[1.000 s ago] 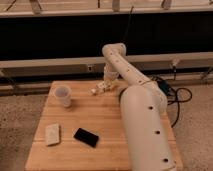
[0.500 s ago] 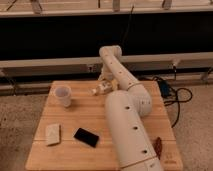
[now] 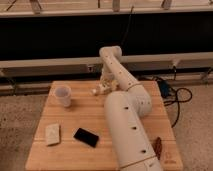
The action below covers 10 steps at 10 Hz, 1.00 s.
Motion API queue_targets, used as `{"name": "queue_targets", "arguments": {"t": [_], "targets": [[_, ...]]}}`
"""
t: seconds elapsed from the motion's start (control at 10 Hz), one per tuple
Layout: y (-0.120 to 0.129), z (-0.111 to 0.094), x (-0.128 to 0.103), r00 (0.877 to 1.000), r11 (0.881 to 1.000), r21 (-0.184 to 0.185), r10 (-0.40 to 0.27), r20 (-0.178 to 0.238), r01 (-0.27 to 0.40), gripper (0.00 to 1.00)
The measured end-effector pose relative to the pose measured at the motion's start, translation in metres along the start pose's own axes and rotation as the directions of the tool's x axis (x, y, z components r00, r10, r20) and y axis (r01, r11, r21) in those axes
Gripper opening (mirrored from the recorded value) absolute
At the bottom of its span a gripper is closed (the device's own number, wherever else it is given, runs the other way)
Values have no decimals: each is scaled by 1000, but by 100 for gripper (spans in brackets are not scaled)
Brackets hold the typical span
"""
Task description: Place the bottle in the ceramic bowl
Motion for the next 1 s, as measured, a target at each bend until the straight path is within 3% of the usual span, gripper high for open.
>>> {"name": "queue_targets", "arguments": {"t": [0.2,0.4,0.6,1.0], "targets": [[0,13,3,1000,1000,-8,6,-9,-6,22],[1,12,4,1000,1000,-10,6,-14,-6,4],[2,9,4,1000,1000,-5,5,-15,-5,0],[15,-27,4,1000,1000,27,8,-28,-7,0]]}}
